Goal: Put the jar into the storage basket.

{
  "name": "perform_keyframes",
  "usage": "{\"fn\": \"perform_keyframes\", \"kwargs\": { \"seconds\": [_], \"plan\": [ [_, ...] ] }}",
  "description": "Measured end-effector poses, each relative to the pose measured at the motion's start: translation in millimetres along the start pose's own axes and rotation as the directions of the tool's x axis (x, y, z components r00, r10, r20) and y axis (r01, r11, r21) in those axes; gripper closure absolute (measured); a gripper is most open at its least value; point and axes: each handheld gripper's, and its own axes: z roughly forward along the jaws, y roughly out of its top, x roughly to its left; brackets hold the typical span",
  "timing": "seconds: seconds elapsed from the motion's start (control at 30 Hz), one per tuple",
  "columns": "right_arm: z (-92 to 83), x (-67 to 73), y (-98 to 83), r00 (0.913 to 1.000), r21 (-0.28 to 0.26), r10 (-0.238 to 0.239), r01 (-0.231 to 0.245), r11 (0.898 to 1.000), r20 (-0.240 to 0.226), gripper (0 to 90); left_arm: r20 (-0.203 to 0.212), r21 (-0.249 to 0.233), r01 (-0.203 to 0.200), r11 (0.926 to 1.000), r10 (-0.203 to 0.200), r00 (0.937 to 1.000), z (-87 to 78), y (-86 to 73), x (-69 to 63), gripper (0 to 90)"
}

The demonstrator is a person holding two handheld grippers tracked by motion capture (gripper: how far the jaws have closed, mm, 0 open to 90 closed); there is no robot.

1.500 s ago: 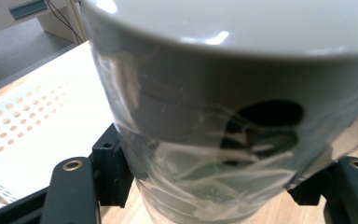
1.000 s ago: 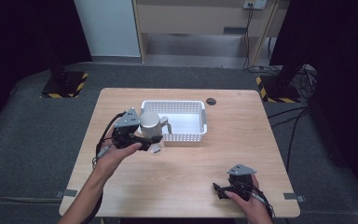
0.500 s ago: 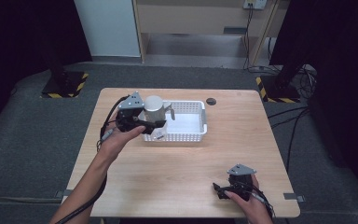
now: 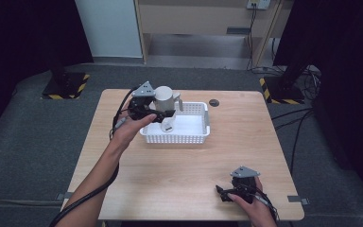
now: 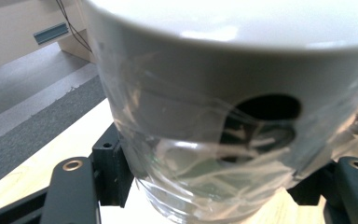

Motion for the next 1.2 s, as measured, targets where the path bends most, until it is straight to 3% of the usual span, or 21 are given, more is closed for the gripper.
{"fn": "perform_keyframes", "kwargs": {
  "seconds": [0.9,1.2],
  "plan": [
    [0.0,0.0,0.0,1.0,-0.001,0.0,0.0,1.0,0.0,0.4,-0.041,-0.003,0.023,0.9997,-0.023,0.9989,30.9,3.4,23.0,29.8],
    [0.0,0.0,0.0,1.0,0.0,0.0,0.0,1.0,0.0,0.4,-0.057,0.017,0.039,0.9991,-0.038,0.9976,45.6,-6.0,28.3,29.8]
  ]
}}
